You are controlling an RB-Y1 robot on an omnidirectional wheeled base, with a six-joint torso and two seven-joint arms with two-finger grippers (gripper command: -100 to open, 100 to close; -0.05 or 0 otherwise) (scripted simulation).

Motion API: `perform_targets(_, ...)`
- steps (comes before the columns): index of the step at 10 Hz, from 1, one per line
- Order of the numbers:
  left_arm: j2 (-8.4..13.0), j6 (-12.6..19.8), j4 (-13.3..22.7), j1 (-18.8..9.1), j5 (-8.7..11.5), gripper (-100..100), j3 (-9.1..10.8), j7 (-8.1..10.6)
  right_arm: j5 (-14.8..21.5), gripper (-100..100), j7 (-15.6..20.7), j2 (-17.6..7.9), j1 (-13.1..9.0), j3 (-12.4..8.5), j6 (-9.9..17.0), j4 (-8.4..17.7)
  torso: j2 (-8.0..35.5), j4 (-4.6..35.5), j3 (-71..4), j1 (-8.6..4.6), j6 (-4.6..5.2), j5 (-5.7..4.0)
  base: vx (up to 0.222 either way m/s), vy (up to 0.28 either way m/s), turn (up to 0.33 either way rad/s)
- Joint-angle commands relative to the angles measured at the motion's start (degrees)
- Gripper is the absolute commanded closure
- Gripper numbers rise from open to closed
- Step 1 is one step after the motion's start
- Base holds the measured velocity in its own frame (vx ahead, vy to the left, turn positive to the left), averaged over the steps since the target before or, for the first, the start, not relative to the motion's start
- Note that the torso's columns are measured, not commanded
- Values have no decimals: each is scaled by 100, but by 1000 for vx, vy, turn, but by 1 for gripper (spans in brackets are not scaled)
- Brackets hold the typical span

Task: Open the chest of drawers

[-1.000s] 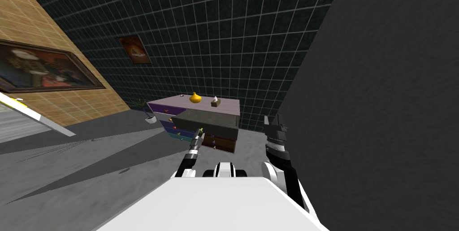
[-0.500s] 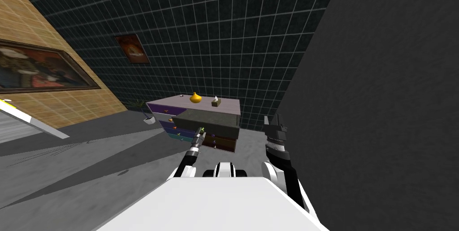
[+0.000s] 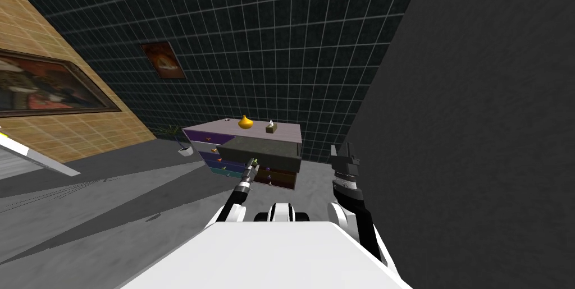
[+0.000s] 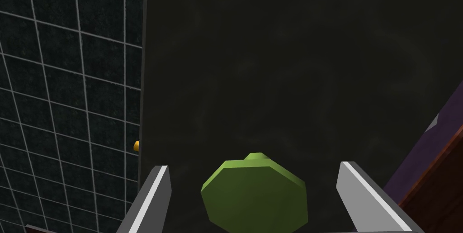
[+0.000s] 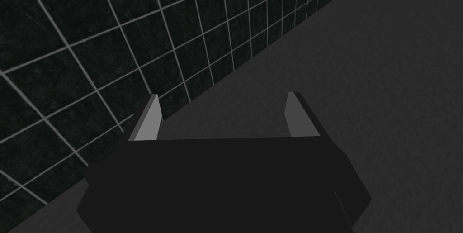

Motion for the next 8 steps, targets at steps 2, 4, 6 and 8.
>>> perform_targets(2,64,374,-182,-35,17,-100,-47,88,0,0,0,0,0,0,0,0,1,0,0,0,0,0,-19,35,-34)
perform_targets(4,106,612,-299,-56,27,-100,-78,141,0,0,0,0,0,0,0,0,1,0,0,1,0,0,-23,39,-32)
perform_targets(6,152,877,-427,-79,38,-100,-112,201,0,0,0,0,0,0,0,0,1,0,0,2,0,0,-25,43,-36)
perform_targets(8,183,1061,-509,-96,45,-100,-135,241,0,0,0,0,0,0,0,0,-2,0,-1,-3,0,-1,-17,31,-24)
